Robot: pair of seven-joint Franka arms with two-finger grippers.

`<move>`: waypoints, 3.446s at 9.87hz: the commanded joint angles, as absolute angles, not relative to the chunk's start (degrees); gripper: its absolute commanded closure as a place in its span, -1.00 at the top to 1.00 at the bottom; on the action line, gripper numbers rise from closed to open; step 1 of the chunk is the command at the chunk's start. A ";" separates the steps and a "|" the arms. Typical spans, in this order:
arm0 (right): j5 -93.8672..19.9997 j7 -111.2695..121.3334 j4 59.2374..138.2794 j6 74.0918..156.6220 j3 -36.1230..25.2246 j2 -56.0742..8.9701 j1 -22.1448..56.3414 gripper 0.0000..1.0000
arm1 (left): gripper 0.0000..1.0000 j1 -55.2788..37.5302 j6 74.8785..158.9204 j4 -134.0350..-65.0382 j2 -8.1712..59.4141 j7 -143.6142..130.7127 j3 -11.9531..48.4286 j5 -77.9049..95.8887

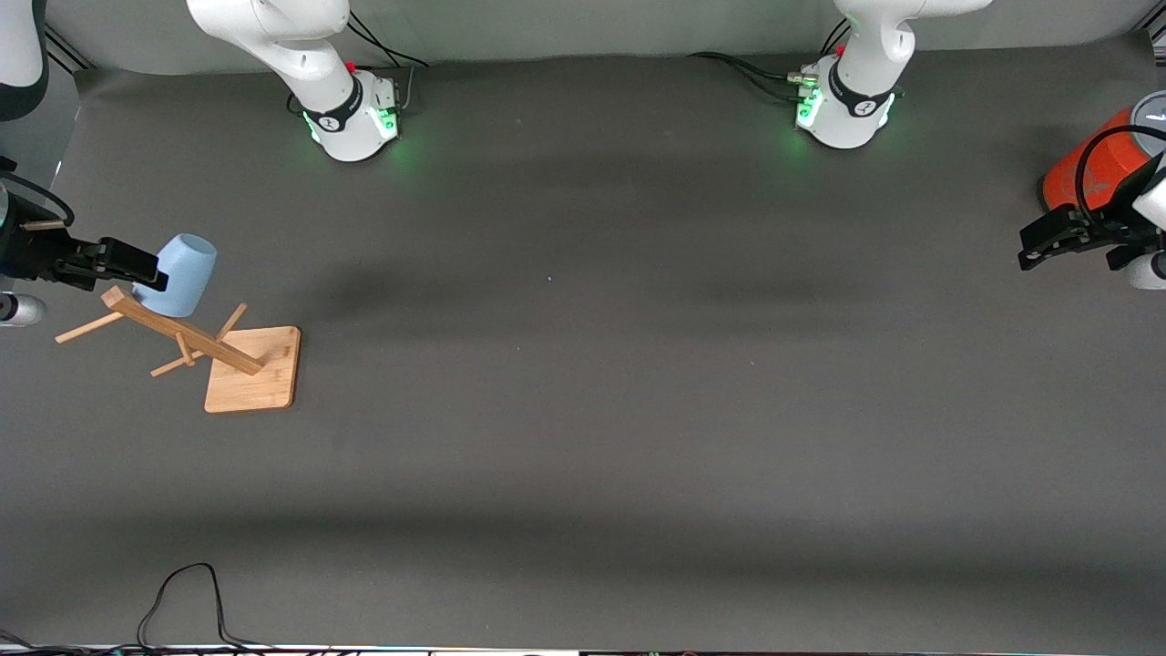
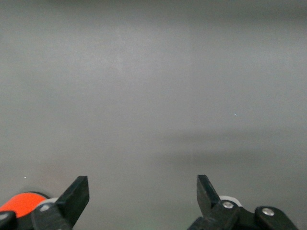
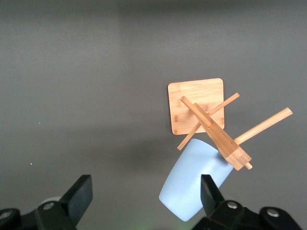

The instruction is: Rotate and upright cup with both arms

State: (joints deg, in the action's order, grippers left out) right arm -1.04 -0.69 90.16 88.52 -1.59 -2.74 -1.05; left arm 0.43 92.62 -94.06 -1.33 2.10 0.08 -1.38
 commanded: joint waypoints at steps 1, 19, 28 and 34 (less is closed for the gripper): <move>-1.23 0.18 90.62 88.86 -1.05 -2.20 -1.76 1.00 | 1.00 0.52 91.58 -92.99 -1.32 2.29 -0.17 -1.58; 0.36 -23.05 104.06 89.03 -8.17 9.76 -1.76 1.00 | 1.00 0.27 92.81 -93.60 -0.09 2.29 -0.17 -1.93; -1.58 -39.46 120.48 108.34 -8.44 10.90 -1.67 1.00 | 1.00 0.62 93.25 -93.87 0.09 2.29 -0.26 -1.76; -2.29 -38.76 124.63 113.47 -9.49 9.50 -1.76 1.00 | 1.00 0.26 94.39 -94.48 0.00 2.20 -0.26 -2.02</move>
